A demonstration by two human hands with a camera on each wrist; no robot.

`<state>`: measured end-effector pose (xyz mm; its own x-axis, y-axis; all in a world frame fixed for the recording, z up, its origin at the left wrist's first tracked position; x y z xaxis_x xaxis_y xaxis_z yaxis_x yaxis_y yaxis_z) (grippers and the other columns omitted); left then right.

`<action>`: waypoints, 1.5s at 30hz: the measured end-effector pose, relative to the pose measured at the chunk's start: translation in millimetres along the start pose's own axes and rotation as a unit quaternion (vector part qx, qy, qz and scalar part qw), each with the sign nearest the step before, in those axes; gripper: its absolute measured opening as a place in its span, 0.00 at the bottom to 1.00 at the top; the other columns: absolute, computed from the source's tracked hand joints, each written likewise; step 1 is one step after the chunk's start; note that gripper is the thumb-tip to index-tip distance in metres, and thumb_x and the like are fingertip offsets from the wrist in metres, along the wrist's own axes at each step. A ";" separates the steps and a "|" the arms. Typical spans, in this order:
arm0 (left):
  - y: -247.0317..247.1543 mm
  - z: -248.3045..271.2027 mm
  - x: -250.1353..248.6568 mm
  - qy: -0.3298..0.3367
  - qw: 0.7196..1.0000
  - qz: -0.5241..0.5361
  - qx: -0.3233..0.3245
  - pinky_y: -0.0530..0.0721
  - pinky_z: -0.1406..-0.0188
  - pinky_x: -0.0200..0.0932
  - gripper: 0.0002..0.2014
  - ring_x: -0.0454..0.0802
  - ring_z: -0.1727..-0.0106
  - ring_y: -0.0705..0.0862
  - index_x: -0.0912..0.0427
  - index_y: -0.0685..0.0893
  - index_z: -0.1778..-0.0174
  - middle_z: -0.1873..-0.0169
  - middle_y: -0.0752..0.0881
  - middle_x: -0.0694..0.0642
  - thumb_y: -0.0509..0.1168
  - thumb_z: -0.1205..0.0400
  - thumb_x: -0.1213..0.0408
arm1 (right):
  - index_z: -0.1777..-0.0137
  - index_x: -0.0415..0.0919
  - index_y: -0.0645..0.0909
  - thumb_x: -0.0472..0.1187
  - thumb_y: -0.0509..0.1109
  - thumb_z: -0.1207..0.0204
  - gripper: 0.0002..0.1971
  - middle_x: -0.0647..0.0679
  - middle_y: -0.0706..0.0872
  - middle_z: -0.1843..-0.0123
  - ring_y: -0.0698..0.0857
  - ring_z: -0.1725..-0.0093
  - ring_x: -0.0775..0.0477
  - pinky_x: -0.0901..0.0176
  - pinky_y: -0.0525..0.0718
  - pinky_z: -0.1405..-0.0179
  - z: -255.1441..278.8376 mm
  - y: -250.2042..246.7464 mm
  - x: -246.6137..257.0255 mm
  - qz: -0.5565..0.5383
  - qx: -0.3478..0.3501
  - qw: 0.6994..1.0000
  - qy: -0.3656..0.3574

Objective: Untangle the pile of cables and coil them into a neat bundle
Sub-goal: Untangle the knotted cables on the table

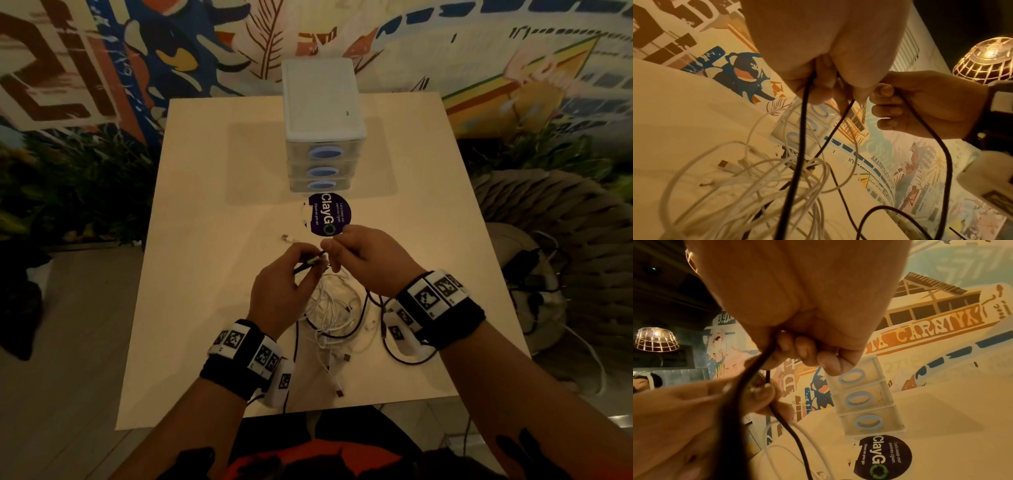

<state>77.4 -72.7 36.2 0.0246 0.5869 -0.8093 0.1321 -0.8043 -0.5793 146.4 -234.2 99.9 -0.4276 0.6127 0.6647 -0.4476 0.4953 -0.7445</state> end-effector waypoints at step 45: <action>-5.2 -9.9 48.2 -0.199 0.975 0.101 -0.008 0.80 0.59 0.41 0.07 0.37 0.63 0.87 0.46 0.85 0.47 0.64 0.90 0.46 0.65 0.12 0.49 | 0.46 0.50 0.85 0.46 0.58 0.10 0.13 0.54 0.87 0.64 0.82 0.68 0.64 0.58 0.75 0.63 9.0 -17.6 -49.7 -0.016 -0.040 0.990 0.138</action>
<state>87.7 -39.3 1.1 -0.3348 0.3313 -0.8821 0.1790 -0.8967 -0.4047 168.4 -278.9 80.5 -0.1789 0.7352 0.6538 -0.3886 0.5577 -0.7335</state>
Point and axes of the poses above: each hand's wrist, its own z-axis away from the middle knuckle, its own y-axis out of the palm, x = y × z, the point moved 3 cm from there along -z, towards the middle knuckle
